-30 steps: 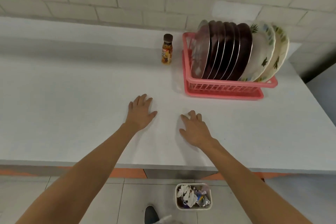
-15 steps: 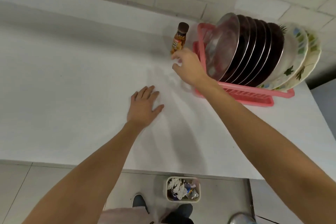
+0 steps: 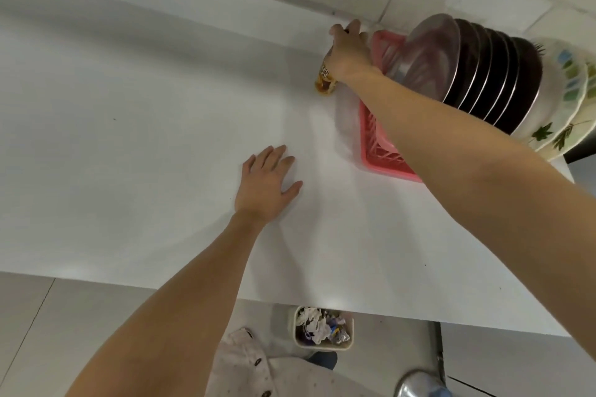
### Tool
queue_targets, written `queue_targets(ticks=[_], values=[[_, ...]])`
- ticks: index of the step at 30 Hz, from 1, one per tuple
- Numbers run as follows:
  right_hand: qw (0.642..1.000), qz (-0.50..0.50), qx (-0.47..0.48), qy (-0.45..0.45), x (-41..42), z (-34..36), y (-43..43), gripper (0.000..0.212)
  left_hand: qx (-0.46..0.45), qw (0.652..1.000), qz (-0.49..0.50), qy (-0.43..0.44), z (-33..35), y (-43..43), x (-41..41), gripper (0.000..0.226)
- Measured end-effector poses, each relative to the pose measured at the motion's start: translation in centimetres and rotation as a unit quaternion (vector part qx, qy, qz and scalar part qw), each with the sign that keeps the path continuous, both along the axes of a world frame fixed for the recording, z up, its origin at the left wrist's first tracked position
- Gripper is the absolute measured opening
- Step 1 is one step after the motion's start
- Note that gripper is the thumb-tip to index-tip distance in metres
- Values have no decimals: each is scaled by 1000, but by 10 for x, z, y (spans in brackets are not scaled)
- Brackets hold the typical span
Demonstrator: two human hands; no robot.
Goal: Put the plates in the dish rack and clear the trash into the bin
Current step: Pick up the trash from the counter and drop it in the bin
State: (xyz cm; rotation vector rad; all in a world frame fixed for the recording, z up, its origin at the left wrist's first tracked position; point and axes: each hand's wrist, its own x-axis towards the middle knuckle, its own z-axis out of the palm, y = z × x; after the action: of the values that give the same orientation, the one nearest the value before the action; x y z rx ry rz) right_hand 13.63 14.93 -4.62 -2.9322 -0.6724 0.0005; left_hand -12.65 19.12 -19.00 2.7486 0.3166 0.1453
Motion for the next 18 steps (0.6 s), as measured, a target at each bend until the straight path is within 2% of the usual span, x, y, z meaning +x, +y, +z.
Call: queue_targets(ticks=[3, 7, 13, 18], values=[[998, 19, 14, -54, -12, -8, -6, 35, -4, 1000, 2, -5, 1, 0, -1, 56], [993, 47, 94, -57, -36, -7, -18, 27, -5, 1000, 3, -12, 1, -1, -1, 56], [938, 55, 342, 22, -119, 5, -69, 32, 7, 1000, -3, -17, -1, 0, 1, 56], [902, 7, 419, 98, -191, 0, -142, 36, 7, 1000, -13, -25, -1, -1, 0, 55]])
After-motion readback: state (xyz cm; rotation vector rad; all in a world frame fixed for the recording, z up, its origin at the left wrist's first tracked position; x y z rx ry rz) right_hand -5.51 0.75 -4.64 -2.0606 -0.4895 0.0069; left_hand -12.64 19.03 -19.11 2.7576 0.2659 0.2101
